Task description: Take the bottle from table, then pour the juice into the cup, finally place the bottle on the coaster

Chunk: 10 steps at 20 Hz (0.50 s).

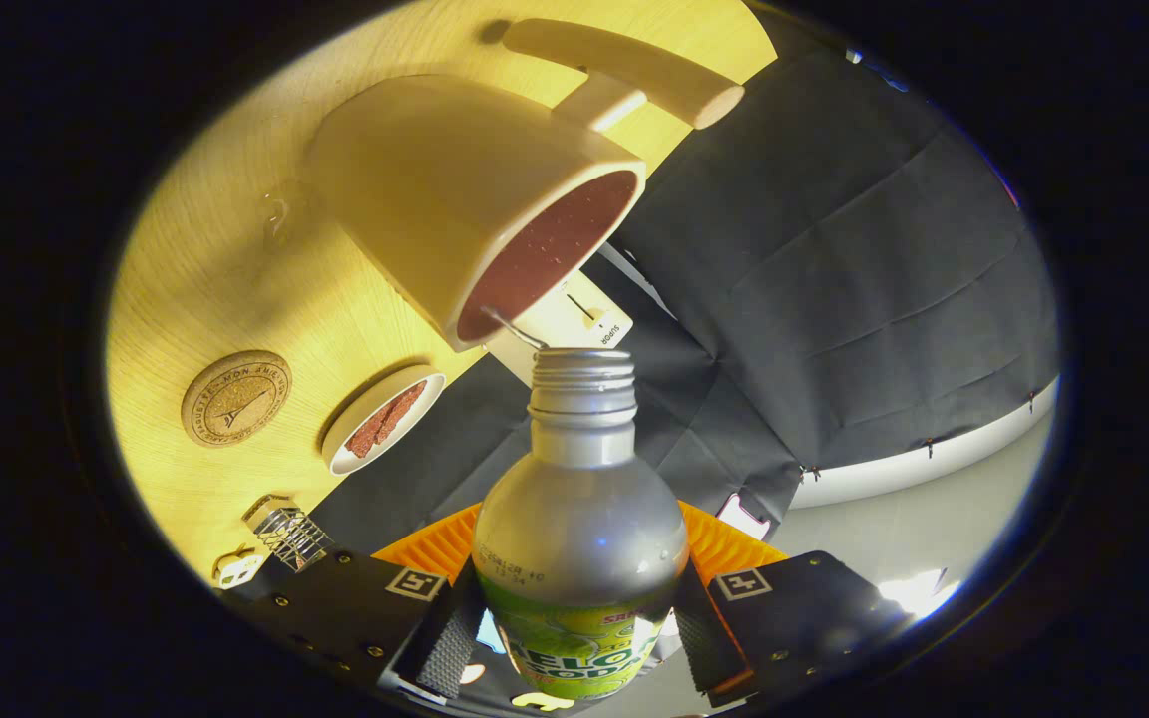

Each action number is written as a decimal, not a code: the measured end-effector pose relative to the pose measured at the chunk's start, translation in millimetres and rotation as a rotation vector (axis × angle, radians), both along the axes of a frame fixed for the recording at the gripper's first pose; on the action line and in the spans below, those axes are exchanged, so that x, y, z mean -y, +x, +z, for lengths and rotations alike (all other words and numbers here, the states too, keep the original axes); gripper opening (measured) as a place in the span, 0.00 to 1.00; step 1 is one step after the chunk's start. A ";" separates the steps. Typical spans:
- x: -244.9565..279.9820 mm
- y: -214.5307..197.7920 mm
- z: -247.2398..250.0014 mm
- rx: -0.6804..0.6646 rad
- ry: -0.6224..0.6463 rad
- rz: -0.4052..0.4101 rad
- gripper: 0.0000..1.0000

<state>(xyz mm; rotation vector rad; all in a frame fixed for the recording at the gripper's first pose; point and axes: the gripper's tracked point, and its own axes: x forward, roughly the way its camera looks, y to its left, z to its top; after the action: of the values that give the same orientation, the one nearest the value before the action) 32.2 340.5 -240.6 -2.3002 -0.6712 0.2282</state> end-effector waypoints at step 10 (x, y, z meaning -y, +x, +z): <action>-0.4 0.6 -4.5 -0.014 -0.001 0.001 0.82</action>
<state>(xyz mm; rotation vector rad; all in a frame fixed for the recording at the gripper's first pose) 32.8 340.9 -245.1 -2.2975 -0.6659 0.2452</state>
